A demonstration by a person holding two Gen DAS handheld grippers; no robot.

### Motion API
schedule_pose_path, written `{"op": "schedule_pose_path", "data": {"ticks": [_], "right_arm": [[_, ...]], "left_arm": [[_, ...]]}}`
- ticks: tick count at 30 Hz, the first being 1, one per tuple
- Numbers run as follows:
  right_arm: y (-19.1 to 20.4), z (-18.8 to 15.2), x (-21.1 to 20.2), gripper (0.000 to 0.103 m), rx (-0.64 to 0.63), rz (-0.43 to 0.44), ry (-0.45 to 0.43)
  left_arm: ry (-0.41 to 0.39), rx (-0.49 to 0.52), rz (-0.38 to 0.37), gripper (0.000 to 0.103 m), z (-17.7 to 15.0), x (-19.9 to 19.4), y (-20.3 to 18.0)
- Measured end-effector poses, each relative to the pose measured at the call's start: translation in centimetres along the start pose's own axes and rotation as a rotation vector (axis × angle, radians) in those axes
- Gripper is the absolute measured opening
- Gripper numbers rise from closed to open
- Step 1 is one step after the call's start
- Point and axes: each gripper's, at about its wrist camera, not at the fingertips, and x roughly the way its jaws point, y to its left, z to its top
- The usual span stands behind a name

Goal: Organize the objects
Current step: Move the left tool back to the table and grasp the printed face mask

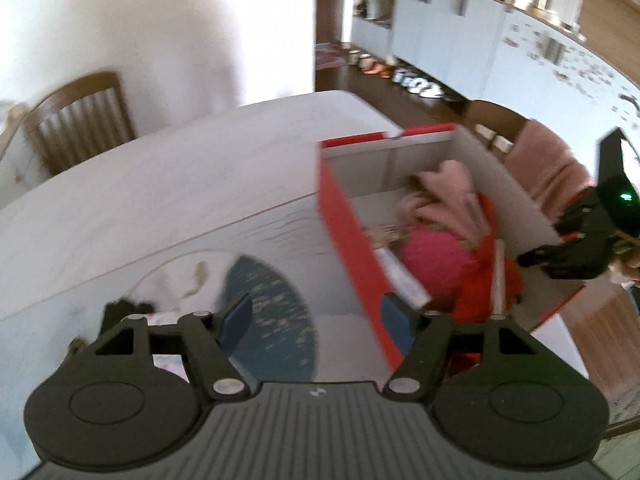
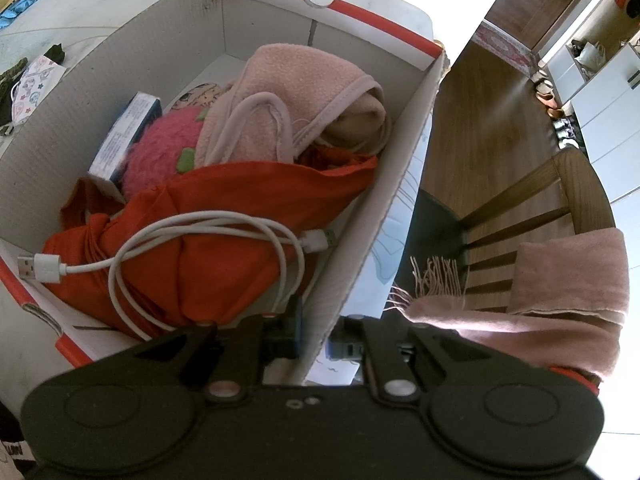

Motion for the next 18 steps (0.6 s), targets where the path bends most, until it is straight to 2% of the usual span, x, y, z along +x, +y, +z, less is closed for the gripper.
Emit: {"op": "schedule_pose_path", "data": {"ticks": [6,14,18], "right_arm": [[0.1,0.1,0.1,0.009,-0.004,0.000,0.005],[0.1,0.2,0.2,0.010,0.003,-0.002,0.009],[0.2,0.3,0.3,0.010,0.009,-0.007,0.013]], "left_arm": [[0.013,-0.105,0.077,0.082,-1.6,0.4,4.2],[0.079,-0.268,0.141,0.082,-3.9,2.9,9.8],[0.111,-0.297,0.199,0.082,-4.8,4.4,11.8]]}}
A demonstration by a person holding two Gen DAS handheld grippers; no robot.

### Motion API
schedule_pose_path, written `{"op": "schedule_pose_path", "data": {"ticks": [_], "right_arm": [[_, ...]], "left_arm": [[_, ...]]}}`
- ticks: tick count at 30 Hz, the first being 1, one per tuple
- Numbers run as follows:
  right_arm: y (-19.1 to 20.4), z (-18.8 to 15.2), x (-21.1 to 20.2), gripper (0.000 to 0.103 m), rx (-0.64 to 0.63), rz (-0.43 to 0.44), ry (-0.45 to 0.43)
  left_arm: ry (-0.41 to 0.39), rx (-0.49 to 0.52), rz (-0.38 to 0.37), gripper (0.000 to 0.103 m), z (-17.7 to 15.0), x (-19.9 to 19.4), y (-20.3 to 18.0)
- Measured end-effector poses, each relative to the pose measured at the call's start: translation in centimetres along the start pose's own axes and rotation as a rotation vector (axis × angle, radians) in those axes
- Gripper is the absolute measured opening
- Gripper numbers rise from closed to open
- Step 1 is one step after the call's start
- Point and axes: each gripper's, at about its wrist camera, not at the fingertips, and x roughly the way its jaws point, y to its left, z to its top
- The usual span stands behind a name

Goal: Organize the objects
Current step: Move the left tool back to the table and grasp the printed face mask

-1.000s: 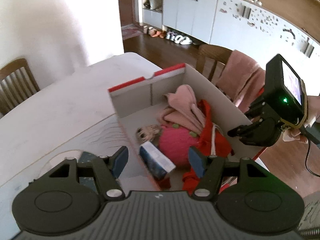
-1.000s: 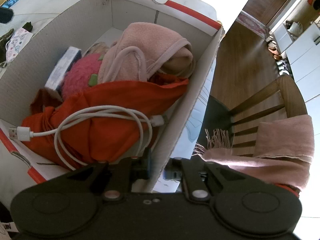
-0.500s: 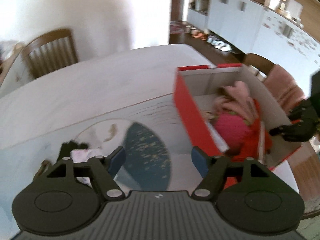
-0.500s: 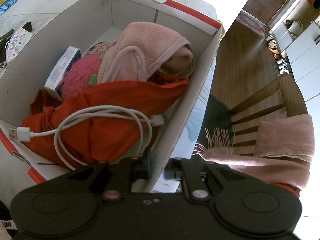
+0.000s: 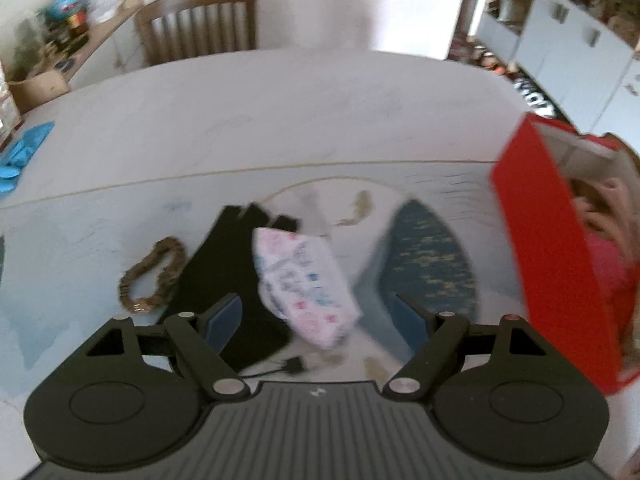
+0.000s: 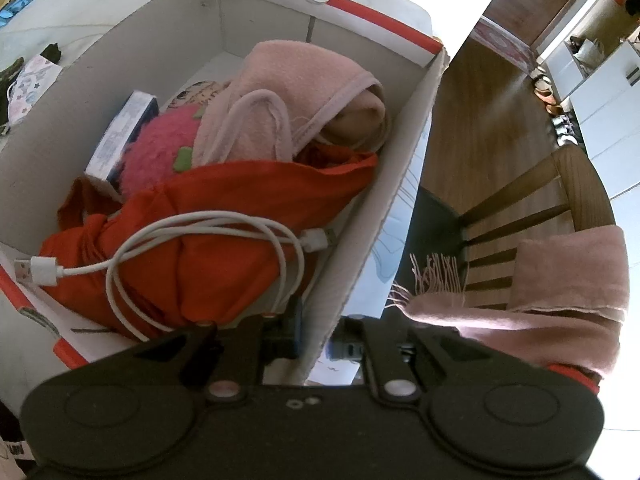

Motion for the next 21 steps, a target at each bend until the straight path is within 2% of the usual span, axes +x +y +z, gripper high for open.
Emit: {"op": "schedule_pose_path", "data": {"ticks": [5,11,13,15,19,21], "right_arm": [[-0.1,0.0,0.0,0.010,0.009,0.001,0.002],[-0.2,0.1,0.1,0.010,0.017,-0.004,0.007],[-0.2,0.2,0.1,0.010,0.018,-0.005,0.008],[-0.2,0.3,0.2,0.010,0.020,-0.007,0.011],[-0.2,0.4,0.2,0.010,0.022,-0.010,0.012],[-0.2,0.4,0.2,0.010,0.024,-0.010,0.012]], "left_arm": [[0.011,-0.003,0.040,0.082,0.1,2.1,0.9],[0.026,0.009,0.040,0.081,0.4,4.4,0.8],[0.025,0.018,0.042,0.074,0.5,4.7,0.6],[0.033,0.024,0.054,0.062,0.6,5.2,0.3],[0.045,0.040,0.069,0.050,0.8,6.1,-0.1],[0.051,0.043,0.077,0.040,0.9,6.4,-0.2]]}}
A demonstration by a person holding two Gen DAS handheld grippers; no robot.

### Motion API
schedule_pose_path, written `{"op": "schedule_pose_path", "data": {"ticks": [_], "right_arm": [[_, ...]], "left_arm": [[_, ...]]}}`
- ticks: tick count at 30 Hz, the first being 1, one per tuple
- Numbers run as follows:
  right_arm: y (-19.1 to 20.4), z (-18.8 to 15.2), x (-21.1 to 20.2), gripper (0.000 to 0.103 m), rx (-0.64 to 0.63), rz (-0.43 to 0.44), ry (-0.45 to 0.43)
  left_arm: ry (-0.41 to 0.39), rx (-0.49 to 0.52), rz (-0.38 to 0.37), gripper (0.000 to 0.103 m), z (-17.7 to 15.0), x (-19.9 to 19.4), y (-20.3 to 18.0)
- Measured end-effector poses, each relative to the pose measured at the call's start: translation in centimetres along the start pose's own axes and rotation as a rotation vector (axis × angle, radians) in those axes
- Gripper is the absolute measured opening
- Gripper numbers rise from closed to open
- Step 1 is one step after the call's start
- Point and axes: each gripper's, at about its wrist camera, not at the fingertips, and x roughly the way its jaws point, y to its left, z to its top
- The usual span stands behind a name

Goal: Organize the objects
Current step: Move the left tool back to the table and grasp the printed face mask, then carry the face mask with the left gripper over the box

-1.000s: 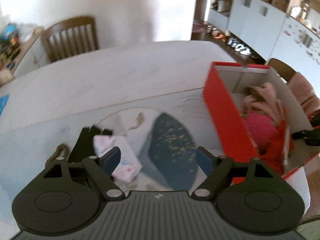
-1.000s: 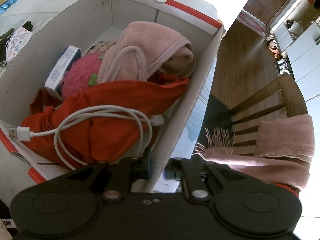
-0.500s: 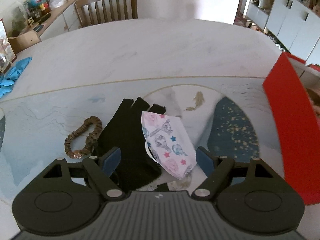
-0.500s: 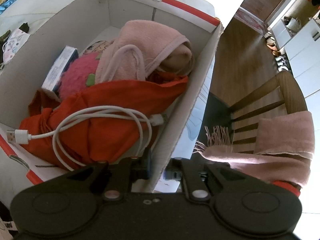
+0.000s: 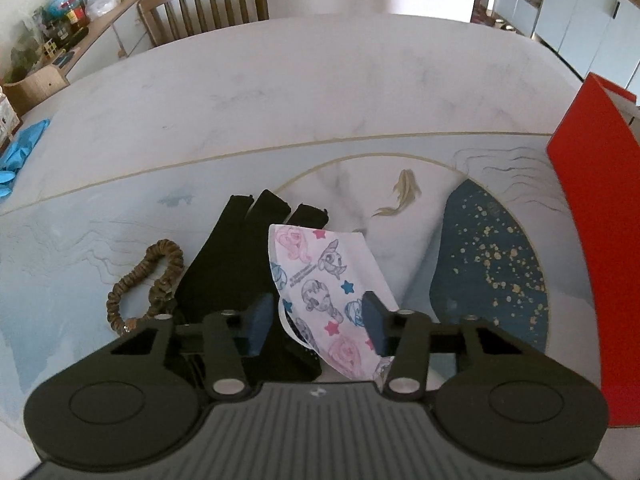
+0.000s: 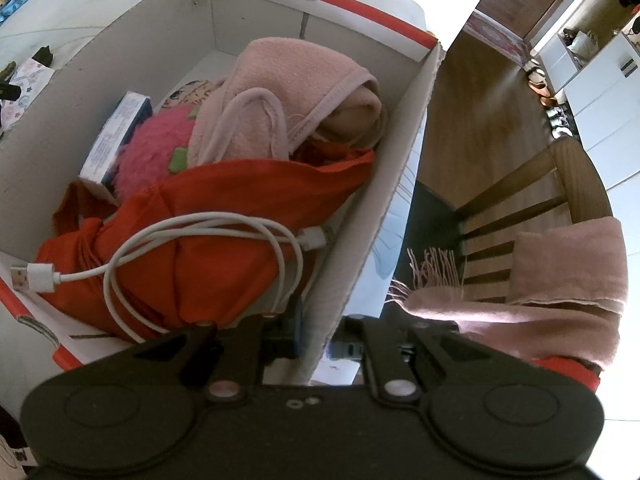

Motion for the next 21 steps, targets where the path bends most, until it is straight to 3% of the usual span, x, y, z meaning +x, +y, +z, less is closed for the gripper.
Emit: {"op": "schedule_pose_path", "data": {"ticks": [4,6,9,21], "right_arm": [[0.0,0.0,0.0,0.010,0.000,0.000,0.000],[-0.1,0.0,-0.1,0.010,0.001,0.000,-0.001],[-0.1,0.0,-0.1,0.010,0.000,0.000,0.000],[0.0,0.0,-0.1,0.010,0.000,0.000,-0.001]], "left_arm": [[0.003,0.014,0.006,0.030,0.0,0.2,-0.2],[-0.003,0.031,0.015,0.018,-0.1,0.2,-0.5],[-0.019,0.040,0.019,0.009,-0.3,-0.1,-0.6],[-0.090,0.032,-0.033,0.001,-0.4,-3.6,-1.0]]}}
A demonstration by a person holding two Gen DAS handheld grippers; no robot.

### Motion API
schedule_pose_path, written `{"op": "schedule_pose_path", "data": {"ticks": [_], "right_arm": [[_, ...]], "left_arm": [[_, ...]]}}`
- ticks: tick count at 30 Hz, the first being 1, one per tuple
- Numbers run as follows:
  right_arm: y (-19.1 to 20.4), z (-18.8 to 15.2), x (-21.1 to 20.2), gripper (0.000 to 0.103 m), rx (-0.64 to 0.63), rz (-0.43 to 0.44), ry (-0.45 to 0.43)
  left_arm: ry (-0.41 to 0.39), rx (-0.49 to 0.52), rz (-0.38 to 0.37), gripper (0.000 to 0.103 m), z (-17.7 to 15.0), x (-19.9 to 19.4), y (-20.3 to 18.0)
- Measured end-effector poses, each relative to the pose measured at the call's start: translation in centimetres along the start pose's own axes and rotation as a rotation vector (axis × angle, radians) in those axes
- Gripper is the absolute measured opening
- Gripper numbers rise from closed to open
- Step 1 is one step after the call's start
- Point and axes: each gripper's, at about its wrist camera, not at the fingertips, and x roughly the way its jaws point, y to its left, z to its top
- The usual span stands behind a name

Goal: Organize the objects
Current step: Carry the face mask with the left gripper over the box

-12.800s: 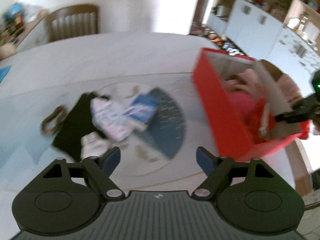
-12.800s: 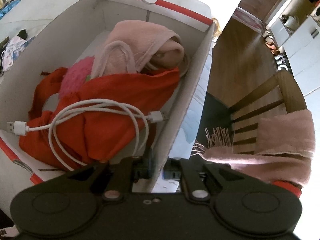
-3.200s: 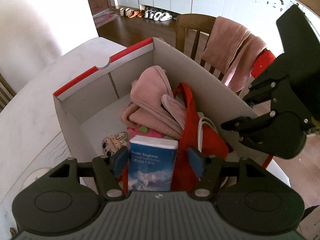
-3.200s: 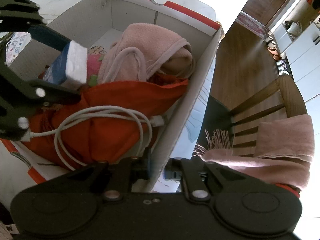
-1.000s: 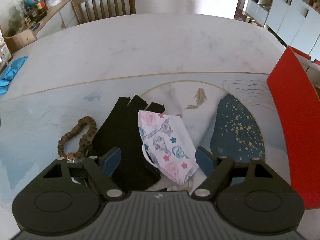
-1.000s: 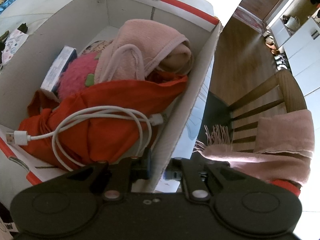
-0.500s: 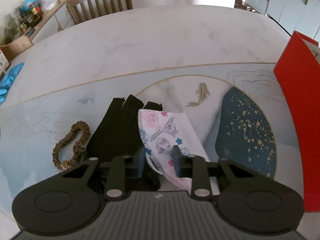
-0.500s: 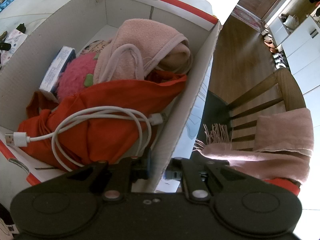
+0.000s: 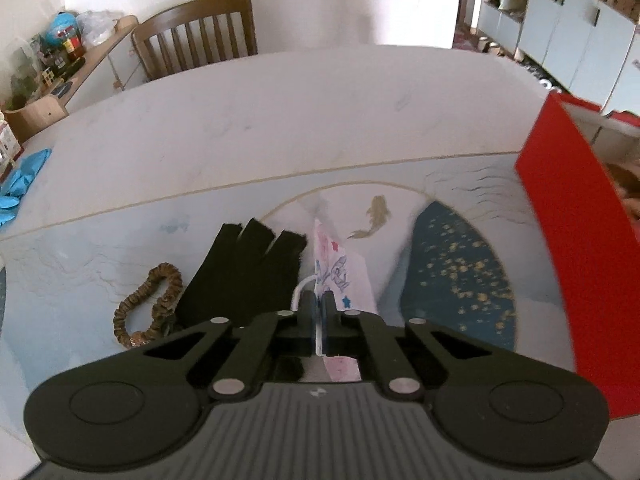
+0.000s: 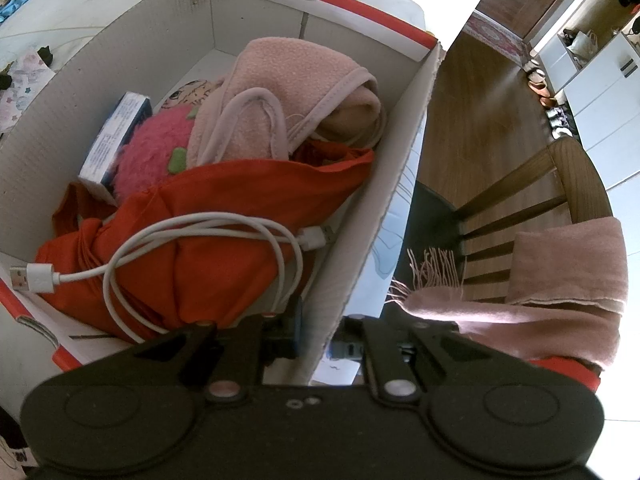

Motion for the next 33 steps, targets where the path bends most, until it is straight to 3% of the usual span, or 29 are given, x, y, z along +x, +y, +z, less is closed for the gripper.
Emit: {"op": "schedule_pose_path", "data": {"ticks": [20,33], "right_arm": [[0.1,0.2,0.0,0.010,-0.006,0.000,-0.001],[0.4,0.2,0.2,0.010,-0.018,0.000,0.000]], "left_arm": [[-0.078,0.085,-0.205,0.001,2.9,-9.8,-4.3],[-0.139,0.244,-0.330,0.001,7.1,-13.9,-12.0]]}}
